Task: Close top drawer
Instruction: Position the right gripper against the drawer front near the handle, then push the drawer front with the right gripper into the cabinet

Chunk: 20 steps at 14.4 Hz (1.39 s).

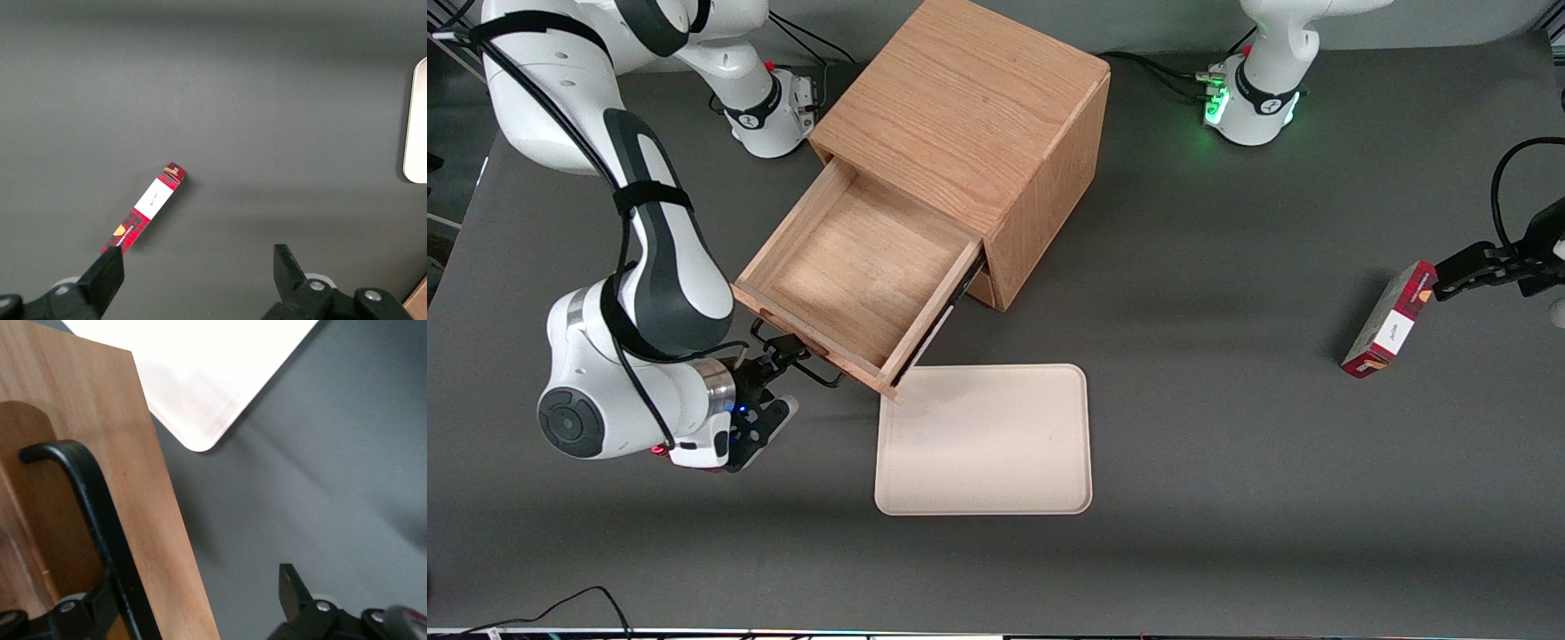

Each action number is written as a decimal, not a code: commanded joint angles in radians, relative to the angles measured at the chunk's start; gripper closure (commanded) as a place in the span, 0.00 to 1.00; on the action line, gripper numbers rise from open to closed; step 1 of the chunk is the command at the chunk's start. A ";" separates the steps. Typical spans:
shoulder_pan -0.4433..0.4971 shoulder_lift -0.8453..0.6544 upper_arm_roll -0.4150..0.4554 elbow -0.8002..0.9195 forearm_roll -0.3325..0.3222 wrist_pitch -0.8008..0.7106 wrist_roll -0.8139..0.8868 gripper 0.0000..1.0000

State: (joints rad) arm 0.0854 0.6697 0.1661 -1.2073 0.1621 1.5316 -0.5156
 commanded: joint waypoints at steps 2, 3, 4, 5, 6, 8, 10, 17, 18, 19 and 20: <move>-0.001 -0.090 0.000 -0.112 0.039 0.016 0.042 0.00; 0.000 -0.102 0.001 -0.130 0.040 0.019 0.055 0.00; 0.000 -0.114 0.003 -0.146 0.045 0.022 0.065 0.00; 0.000 -0.121 0.003 -0.159 0.059 0.022 0.065 0.00; 0.000 -0.131 0.001 -0.172 0.074 0.022 0.065 0.00; 0.000 -0.145 0.001 -0.199 0.088 0.024 0.068 0.00; 0.002 -0.188 0.001 -0.265 0.100 0.056 0.086 0.00; 0.008 -0.283 0.012 -0.403 0.132 0.096 0.112 0.00; 0.011 -0.303 0.012 -0.425 0.142 0.099 0.126 0.00; 0.014 -0.317 0.013 -0.443 0.146 0.110 0.149 0.00; 0.017 -0.335 0.024 -0.472 0.146 0.123 0.169 0.00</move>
State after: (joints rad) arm 0.0941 0.4112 0.1802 -1.5812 0.2781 1.6152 -0.3950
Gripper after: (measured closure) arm 0.000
